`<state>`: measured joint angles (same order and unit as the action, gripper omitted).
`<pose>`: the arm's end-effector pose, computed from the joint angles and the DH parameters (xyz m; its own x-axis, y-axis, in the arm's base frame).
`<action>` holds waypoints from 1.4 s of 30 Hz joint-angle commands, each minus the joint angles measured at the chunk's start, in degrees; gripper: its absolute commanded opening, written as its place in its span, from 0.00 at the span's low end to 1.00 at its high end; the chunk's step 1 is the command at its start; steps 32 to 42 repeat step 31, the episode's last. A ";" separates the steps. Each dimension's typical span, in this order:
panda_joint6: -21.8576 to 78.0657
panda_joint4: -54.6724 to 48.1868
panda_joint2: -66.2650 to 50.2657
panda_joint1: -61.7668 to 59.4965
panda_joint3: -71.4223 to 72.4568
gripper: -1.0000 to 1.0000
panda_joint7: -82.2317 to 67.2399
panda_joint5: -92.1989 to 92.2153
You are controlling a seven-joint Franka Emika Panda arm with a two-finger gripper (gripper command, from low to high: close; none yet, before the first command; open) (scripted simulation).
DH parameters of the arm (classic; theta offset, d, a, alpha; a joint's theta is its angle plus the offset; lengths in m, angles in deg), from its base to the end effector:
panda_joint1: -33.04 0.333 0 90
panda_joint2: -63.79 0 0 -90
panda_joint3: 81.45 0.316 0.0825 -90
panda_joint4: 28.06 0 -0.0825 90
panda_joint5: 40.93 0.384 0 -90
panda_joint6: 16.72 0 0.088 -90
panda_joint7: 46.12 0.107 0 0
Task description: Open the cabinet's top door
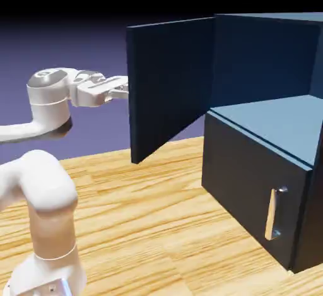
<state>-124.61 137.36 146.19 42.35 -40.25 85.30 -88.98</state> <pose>0.1664 0.1450 0.5271 -0.5665 -0.4236 0.7069 -0.5660 -0.4234 -0.7073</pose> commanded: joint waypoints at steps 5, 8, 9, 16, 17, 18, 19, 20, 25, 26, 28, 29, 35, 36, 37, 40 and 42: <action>11.00 -8.99 -4.29 -4.37 10.33 0.00 0.43 8.55; 17.04 -15.22 -6.41 -8.64 15.56 0.00 0.47 12.47; 18.91 -17.29 -6.98 -10.18 17.10 0.00 0.44 13.56; 30.74 -31.83 -9.34 -21.77 25.89 0.00 -0.46 19.20; 32.31 -33.90 -9.48 -23.48 26.93 0.00 -0.68 19.79; 33.85 -35.98 -9.59 -25.20 27.91 0.00 -0.91 20.35; 35.38 -38.05 -9.65 -26.91 28.85 0.00 -1.17 20.86; 36.88 -40.13 -9.68 -28.63 29.74 0.00 -1.44 21.33; 44.16 -50.51 -9.40 -37.14 33.59 0.00 -3.10 23.20; 45.57 -52.59 -9.28 -38.82 34.25 0.00 -3.48 23.48; 48.37 -56.74 -8.99 -42.16 35.46 0.00 -4.29 23.95; 49.73 -58.81 -8.81 -43.80 36.00 0.00 -4.71 24.15; 51.99 -62.31 -8.50 -46.55 36.86 0.00 -5.42 24.46; 51.99 -62.31 -8.50 -46.55 36.86 0.00 -5.42 24.46; 51.99 -62.31 -8.50 -46.55 36.86 0.00 -5.42 24.46; 51.99 -62.31 -8.50 -46.55 36.86 0.00 -5.42 24.46; 51.99 -62.31 -8.50 -46.55 36.86 0.00 -5.42 24.46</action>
